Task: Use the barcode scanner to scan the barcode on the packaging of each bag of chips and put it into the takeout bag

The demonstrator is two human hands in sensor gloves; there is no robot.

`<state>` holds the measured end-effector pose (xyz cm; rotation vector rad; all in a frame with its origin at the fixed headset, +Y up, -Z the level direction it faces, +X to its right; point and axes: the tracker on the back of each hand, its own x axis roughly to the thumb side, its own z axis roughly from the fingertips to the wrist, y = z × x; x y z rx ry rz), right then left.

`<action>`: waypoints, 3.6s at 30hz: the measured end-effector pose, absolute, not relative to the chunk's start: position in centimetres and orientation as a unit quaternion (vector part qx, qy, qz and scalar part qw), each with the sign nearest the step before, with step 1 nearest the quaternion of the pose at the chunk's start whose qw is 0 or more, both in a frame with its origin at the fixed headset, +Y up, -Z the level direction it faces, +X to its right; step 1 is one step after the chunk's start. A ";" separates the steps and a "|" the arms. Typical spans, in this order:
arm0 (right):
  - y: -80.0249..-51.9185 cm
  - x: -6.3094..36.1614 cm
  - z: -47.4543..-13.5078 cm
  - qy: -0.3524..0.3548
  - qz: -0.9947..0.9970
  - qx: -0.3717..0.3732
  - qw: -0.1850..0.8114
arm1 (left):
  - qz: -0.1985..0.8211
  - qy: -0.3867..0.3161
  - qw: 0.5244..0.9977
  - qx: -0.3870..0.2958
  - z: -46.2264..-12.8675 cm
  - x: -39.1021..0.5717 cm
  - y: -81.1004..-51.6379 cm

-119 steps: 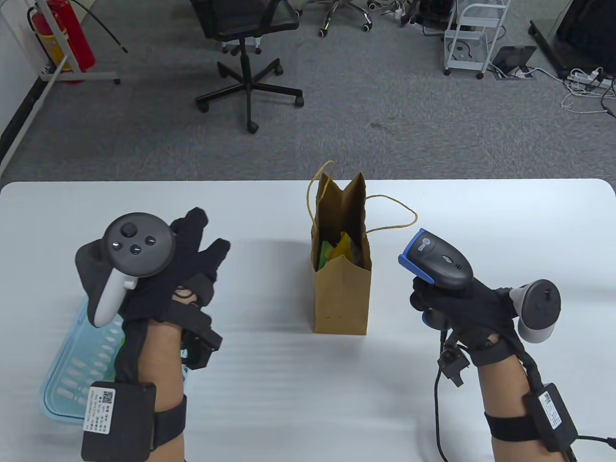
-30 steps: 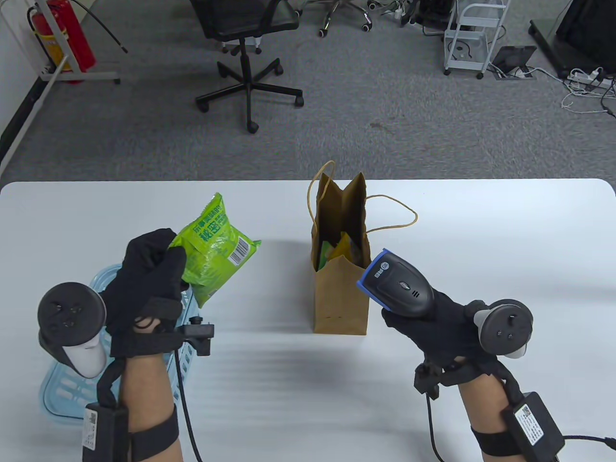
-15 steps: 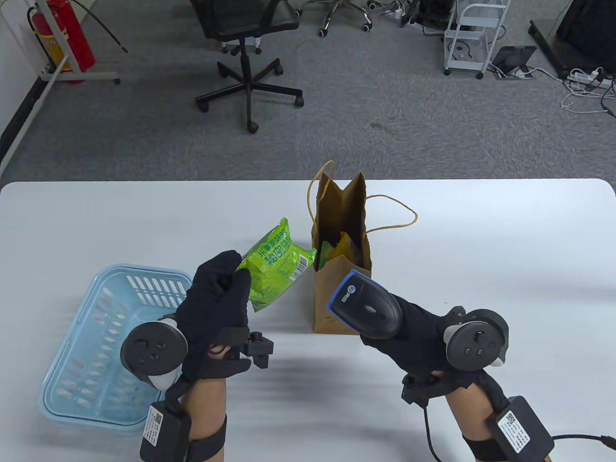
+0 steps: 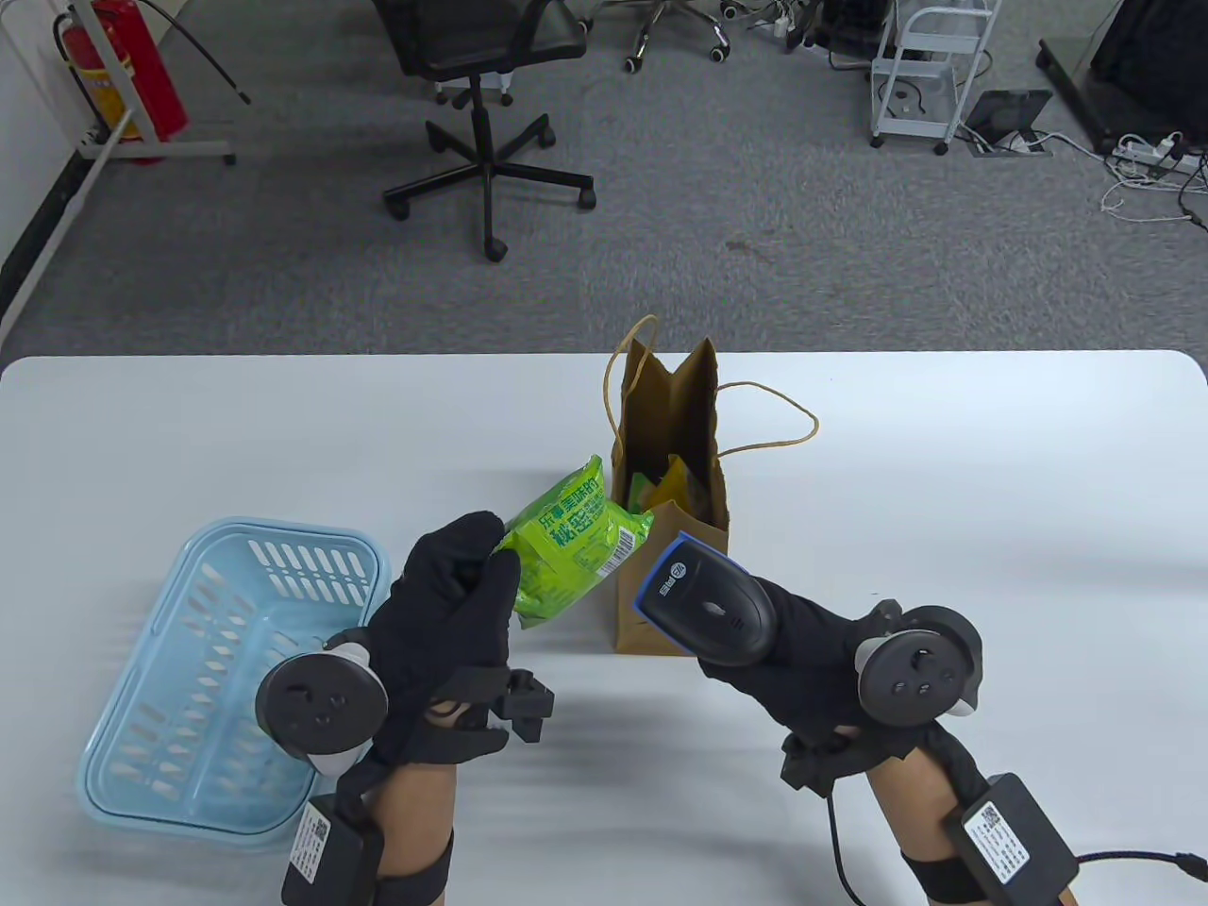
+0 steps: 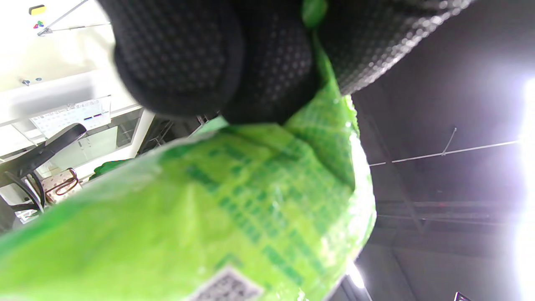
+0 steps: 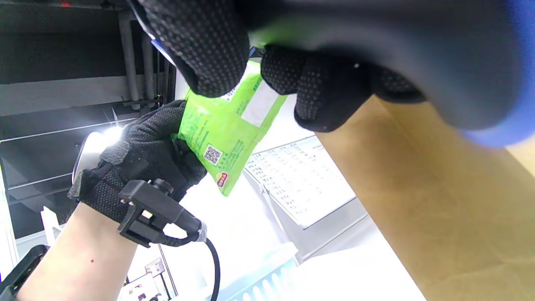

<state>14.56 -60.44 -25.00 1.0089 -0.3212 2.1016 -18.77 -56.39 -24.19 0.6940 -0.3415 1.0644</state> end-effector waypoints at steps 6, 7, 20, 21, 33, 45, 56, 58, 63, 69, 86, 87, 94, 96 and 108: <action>-60.5 14.4 -25.0 -0.126 0.828 0.396 0.377 | 0.494 -0.162 0.793 0.318 -24.2 -18.6 -56.5; -60.5 14.4 -25.0 -0.126 0.828 0.396 0.378 | 0.494 -0.162 0.793 0.318 -24.2 -18.6 -56.5; -60.5 14.5 -24.9 -0.126 0.827 0.397 0.378 | 0.495 -0.165 0.794 0.312 -24.3 -17.9 -56.6; -60.4 14.6 -24.9 -0.126 0.826 0.396 0.380 | 0.495 -0.165 0.794 0.312 -24.4 -17.7 -56.5; -57.6 20.7 -24.8 -0.194 0.782 0.335 0.488 | 0.466 -0.127 0.821 0.305 -26.2 -13.8 -51.6; -58.0 23.5 -25.9 -0.202 0.771 0.298 0.525 | 0.421 -0.022 0.873 0.246 -31.9 -8.0 -50.0; -58.1 23.8 -26.4 -0.196 0.771 0.289 0.532 | 0.369 0.030 0.904 0.215 -34.3 -7.6 -53.0; -58.1 23.7 -26.4 -0.196 0.773 0.288 0.530 | 0.350 0.027 0.913 0.208 -34.3 -7.2 -52.9; -58.2 23.7 -26.4 -0.198 0.778 0.286 0.523 | 0.310 0.004 0.929 0.200 -33.6 -6.5 -52.3; -58.3 23.8 -26.5 -0.199 0.783 0.282 0.517 | 0.312 -0.020 0.923 0.224 -31.7 -7.8 -50.6; -58.4 23.8 -26.6 -0.198 0.794 0.271 0.507 | 0.293 -0.113 0.934 0.167 -29.5 -13.8 -59.4; -58.4 23.7 -26.7 -0.198 0.794 0.271 0.507 | 0.290 -0.117 0.935 0.165 -29.5 -13.9 -60.1; -58.7 23.5 -26.9 -0.194 0.801 0.269 0.498 | 0.241 -0.119 0.955 0.129 -30.5 -14.1 -65.2; -58.7 23.5 -27.0 -0.194 0.801 0.268 0.499 | 0.209 -0.124 0.964 0.111 -30.5 -14.2 -66.2; -59.3 26.9 -27.2 -0.270 0.851 0.145 0.426 | 0.206 -0.129 0.967 0.079 -30.6 -15.6 -68.5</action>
